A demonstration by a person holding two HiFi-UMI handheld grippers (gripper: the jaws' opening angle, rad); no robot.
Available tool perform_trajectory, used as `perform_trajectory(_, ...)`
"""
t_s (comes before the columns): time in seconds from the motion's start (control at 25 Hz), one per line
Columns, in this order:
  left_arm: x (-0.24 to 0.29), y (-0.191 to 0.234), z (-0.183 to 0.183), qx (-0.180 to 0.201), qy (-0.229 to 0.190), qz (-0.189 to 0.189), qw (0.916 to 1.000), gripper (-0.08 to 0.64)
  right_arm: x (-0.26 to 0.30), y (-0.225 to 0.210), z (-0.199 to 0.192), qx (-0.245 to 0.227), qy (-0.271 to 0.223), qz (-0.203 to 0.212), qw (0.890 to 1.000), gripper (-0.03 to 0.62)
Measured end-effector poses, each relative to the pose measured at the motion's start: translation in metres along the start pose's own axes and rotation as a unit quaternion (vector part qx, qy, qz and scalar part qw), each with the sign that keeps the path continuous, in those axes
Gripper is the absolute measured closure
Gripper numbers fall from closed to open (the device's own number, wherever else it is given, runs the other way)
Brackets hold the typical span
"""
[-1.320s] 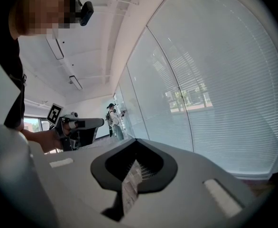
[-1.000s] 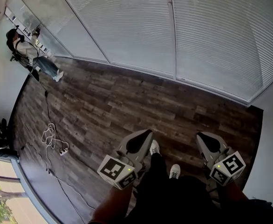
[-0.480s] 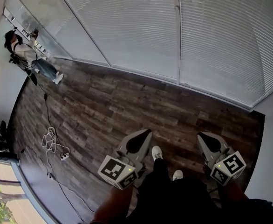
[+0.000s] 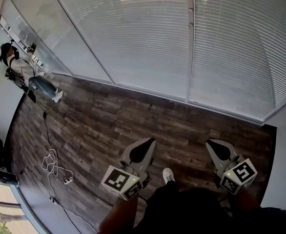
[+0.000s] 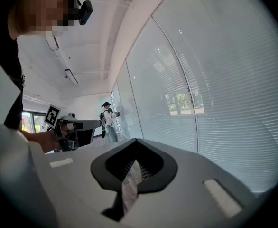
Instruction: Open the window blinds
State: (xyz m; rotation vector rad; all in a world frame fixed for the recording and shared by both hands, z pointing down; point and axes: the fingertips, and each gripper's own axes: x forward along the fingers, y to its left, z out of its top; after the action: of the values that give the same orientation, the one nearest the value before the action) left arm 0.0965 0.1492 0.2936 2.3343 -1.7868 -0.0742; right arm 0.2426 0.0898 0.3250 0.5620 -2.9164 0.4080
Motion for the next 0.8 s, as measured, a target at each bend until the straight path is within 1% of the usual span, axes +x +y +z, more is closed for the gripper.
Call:
perform_trajectory(0.16, -0.001, 0.042, 0.011, 0.003, -0.008, -0.002, 1.0000, 0.560, 0.037, 0.013, 0.007, -0.013, -0.001, -0.002, 1.000, 0.565)
perform_trajectory(0.32, 0.002, 0.069, 0.015, 0.004, -0.010, -0.016, 0.9998, 0.560, 0.065, 0.024, 0.018, -0.021, -0.017, -0.004, 1.000, 0.565)
perform_trajectory(0.4, 0.006, 0.078, 0.012, 0.001, -0.010, -0.022, 0.9997, 0.560, 0.074, 0.022, 0.017, -0.020, -0.015, -0.011, 1.000, 0.565)
perform_trajectory(0.52, 0.006, 0.085, 0.007, -0.008, -0.003, -0.028, 0.9996, 0.560, 0.082, 0.025, 0.017, -0.011, -0.016, -0.009, 1.000, 0.565)
perform_trajectory(0.68, 0.006, 0.097, -0.024, -0.013, 0.011, -0.030, 0.9994, 0.560, 0.090, 0.013, -0.010, -0.015, -0.001, -0.030, 0.999, 0.565)
perform_trajectory(0.72, 0.006, 0.102, -0.025, -0.015, 0.017, -0.028, 0.9993, 0.560, 0.091, 0.014, -0.006, -0.012, -0.005, -0.029, 0.999, 0.565)
perform_trajectory(0.8, 0.010, 0.106, -0.012, -0.020, 0.021, -0.028, 0.9992, 0.560, 0.093, 0.018, 0.013, 0.000, -0.020, -0.026, 0.999, 0.565)
